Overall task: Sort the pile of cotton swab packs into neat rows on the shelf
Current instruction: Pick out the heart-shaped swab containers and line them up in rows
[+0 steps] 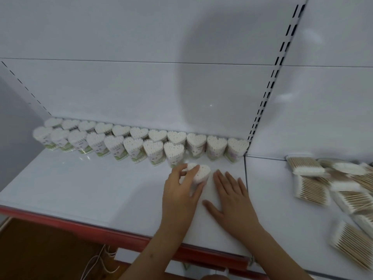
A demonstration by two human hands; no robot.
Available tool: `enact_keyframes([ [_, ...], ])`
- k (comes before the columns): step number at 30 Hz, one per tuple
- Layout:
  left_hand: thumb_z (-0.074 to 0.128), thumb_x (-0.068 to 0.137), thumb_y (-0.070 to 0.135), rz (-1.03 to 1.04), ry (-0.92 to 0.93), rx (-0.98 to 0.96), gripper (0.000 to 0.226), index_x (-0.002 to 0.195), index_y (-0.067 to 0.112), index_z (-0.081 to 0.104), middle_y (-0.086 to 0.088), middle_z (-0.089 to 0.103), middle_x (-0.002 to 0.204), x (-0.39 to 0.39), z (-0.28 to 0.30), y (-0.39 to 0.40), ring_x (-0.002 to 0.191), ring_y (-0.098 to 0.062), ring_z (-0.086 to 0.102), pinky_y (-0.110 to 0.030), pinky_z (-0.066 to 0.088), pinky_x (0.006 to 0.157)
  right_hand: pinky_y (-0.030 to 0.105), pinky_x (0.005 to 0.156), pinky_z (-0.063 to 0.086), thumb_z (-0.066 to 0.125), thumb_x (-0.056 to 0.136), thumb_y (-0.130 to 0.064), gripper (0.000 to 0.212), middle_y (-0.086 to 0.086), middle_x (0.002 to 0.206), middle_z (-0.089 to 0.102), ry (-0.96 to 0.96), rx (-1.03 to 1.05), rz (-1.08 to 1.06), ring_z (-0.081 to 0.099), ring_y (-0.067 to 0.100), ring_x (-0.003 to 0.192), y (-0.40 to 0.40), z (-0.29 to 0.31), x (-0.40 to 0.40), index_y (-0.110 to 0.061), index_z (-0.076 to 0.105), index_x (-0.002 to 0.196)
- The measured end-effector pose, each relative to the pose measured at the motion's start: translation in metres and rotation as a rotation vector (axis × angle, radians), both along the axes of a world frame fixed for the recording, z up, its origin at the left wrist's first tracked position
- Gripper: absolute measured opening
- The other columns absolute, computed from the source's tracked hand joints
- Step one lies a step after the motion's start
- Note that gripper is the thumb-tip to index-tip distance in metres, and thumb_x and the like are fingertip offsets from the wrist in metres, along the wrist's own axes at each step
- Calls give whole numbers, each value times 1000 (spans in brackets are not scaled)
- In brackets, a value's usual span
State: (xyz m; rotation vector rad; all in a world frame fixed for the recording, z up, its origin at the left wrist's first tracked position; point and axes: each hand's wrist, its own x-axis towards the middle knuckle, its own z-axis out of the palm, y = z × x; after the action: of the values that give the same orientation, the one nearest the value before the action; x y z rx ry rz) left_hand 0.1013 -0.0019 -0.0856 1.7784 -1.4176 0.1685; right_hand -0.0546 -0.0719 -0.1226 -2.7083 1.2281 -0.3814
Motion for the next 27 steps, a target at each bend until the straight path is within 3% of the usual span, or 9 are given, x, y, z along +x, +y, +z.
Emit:
enact_keyframes([
  [3, 71, 91, 35, 83, -106, -27, 39, 127, 20, 67, -6, 56, 127, 9, 7, -15, 107, -17, 57, -30, 45, 93, 46, 119, 10, 21, 96, -70, 79, 1, 162, 26, 6, -1, 4, 25, 23, 149, -1, 1, -1, -18, 32, 154],
  [11, 74, 87, 46, 207, -292, -3, 43, 122, 22, 68, -4, 62, 121, 21, 7, -52, 112, -31, 56, -46, 42, 93, 44, 120, 5, 23, 96, -70, 78, -1, 163, 21, 6, 17, 9, 18, 21, 151, -2, 0, -1, -20, 27, 156],
  [17, 77, 82, 45, 222, -316, 24, 49, 121, 16, 67, -8, 59, 133, 31, -9, -47, 124, -32, 53, -46, 37, 104, 44, 119, 8, 25, 97, -68, 76, 0, 162, 25, 18, 32, 8, 21, 22, 150, -1, 1, -1, -19, 29, 155],
  [27, 64, 90, 45, 196, -345, 82, 48, 128, 16, 64, -10, 56, 138, 34, -6, -48, 127, -35, 52, -52, 34, 109, 43, 121, 5, 23, 96, -67, 76, -1, 163, 22, -37, 54, 34, 15, 20, 152, -2, 2, -1, -21, 27, 156],
])
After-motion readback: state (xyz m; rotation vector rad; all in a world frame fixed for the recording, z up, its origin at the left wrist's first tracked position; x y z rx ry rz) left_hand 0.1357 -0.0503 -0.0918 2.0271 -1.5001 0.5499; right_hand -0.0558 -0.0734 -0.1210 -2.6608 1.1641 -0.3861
